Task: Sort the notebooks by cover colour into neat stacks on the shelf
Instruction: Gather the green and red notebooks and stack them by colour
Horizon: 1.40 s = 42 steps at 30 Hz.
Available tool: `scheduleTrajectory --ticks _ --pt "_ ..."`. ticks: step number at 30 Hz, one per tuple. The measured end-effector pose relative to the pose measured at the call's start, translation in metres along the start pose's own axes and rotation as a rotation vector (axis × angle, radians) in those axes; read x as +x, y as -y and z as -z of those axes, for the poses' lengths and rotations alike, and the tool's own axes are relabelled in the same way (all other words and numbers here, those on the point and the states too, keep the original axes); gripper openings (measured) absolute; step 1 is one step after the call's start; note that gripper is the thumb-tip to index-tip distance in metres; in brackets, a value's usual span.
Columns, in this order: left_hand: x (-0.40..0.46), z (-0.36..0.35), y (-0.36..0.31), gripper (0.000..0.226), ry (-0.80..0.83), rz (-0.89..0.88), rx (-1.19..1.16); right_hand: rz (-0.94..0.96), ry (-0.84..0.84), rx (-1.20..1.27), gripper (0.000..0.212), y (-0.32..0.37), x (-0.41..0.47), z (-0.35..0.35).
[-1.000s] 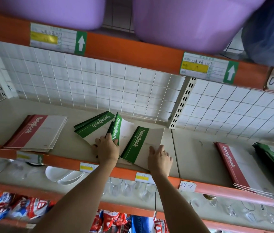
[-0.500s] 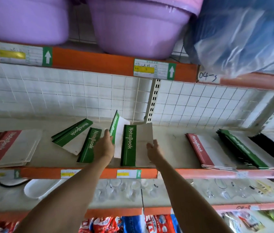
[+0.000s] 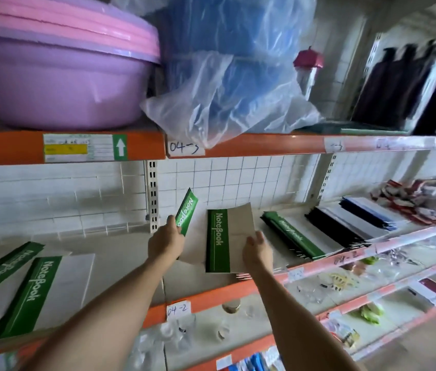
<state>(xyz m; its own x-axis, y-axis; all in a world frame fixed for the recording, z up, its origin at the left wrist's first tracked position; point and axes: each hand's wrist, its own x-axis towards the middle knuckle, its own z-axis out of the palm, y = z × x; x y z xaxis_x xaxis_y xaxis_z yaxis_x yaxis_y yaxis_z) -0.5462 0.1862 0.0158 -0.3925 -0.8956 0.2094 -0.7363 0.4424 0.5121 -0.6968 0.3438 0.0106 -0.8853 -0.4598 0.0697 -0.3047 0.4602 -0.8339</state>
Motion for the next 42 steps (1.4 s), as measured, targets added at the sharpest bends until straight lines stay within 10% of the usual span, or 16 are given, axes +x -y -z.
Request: scheduleTrajectory --ticks 16,30,42 --pt "0.030 -0.094 -0.201 0.025 0.003 -0.030 0.028 0.034 -0.025 -0.066 0.019 -0.083 0.171 0.133" --pt "0.047 -0.122 -0.219 0.021 -0.002 0.160 0.059 -0.049 0.129 -0.663 0.044 -0.113 0.237 0.145" --pt "0.039 -0.147 -0.278 0.024 0.290 0.269 -0.418 -0.041 0.234 -0.648 0.063 -0.114 0.251 0.143"
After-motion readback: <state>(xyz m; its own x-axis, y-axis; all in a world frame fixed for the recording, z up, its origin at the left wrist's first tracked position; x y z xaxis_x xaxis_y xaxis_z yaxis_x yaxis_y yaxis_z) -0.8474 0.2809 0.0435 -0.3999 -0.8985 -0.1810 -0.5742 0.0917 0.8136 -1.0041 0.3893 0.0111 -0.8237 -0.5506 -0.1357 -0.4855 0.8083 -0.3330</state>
